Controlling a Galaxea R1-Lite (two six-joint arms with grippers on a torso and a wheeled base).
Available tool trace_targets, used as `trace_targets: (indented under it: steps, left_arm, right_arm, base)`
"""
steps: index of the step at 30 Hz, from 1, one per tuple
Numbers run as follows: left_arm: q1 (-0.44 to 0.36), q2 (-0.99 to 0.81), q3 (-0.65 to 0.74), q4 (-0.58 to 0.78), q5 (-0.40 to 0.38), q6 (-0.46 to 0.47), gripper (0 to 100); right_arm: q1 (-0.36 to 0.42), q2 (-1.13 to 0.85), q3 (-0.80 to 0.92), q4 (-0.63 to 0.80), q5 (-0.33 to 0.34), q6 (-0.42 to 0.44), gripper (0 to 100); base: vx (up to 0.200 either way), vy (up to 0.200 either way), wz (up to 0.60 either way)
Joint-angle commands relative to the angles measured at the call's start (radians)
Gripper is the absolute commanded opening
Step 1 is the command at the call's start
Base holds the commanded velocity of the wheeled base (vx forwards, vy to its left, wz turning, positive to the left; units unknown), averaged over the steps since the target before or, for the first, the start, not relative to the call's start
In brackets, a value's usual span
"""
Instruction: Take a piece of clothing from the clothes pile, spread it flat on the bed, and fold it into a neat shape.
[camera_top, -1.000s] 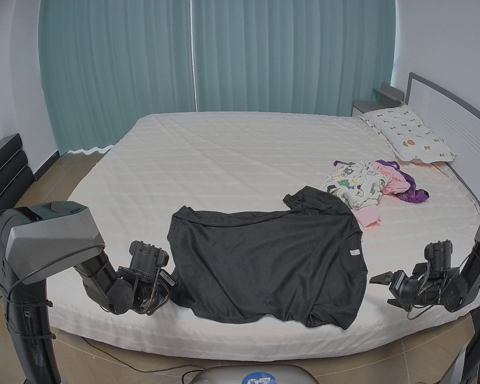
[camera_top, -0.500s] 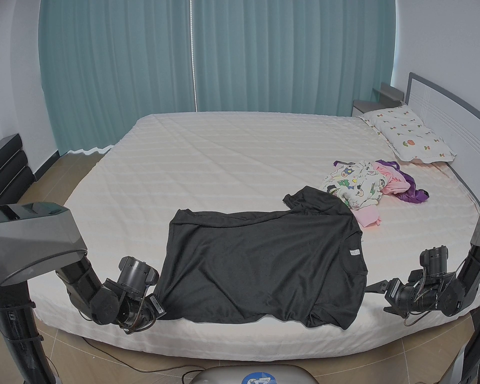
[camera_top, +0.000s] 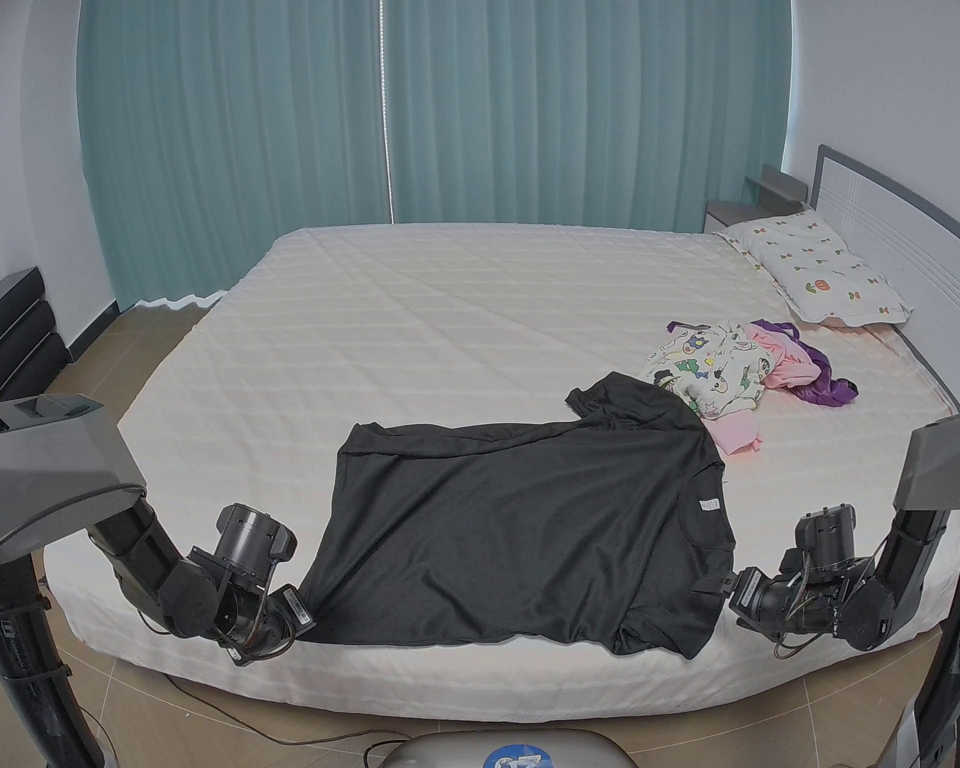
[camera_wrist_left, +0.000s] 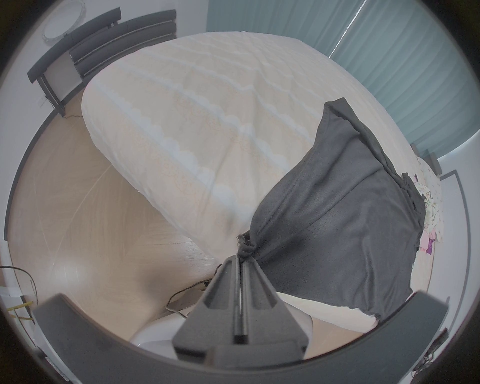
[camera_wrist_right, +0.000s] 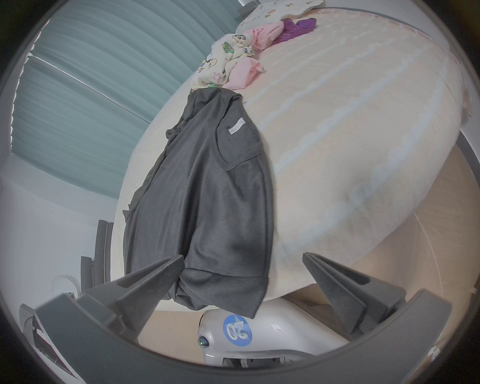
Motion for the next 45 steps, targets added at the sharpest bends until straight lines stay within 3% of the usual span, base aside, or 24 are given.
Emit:
trace_targets:
  steps: [1,11,12,19,24,27,34,35,45]
  left_arm:
    - [0.024,-0.002,-0.007,-0.003,-0.052,-0.001,0]
    - [0.027,-0.001,-0.007,-0.006,-0.061,0.0,0]
    - [0.027,0.001,-0.007,-0.006,-0.061,0.0,0]
    - [0.033,-0.004,-0.008,-0.02,-0.061,-0.001,0]
    - [0.066,-0.002,-0.025,-0.051,-0.064,-0.008,0]
    - [0.078,0.002,-0.025,-0.097,-0.061,-0.012,0]
    - [0.089,0.015,-0.027,-0.131,-0.058,-0.02,0]
    - [0.096,0.018,-0.028,-0.169,-0.059,-0.049,0]
    - [0.11,0.053,-0.044,-0.204,-0.058,-0.058,0]
  right_arm:
    - [0.046,0.132,0.003,-0.08,-0.05,0.02,100]
    - [0.041,0.178,0.004,-0.215,-0.057,0.071,100]
    - [0.041,0.175,0.007,-0.23,-0.057,0.08,0]
    - [0.02,0.157,0.026,-0.306,-0.058,0.098,0]
    - [-0.042,0.088,0.001,-0.321,-0.044,0.094,0]
    - [-0.085,0.048,-0.091,-0.289,-0.032,0.084,0]
    - [-0.103,0.062,-0.2,-0.2,0.022,0.083,0]
    - [-0.123,0.099,-0.299,-0.191,0.022,0.083,0]
    - [-0.083,0.223,-0.522,-0.123,0.022,0.074,0]
  base:
    - [0.0,0.0,0.0]
    - [0.0,0.0,0.0]
    - [0.0,0.0,0.0]
    - [0.0,0.0,0.0]
    - [0.0,0.0,0.0]
    - [0.0,0.0,0.0]
    - [0.0,0.0,0.0]
    - [0.0,0.0,0.0]
    - [0.0,0.0,0.0]
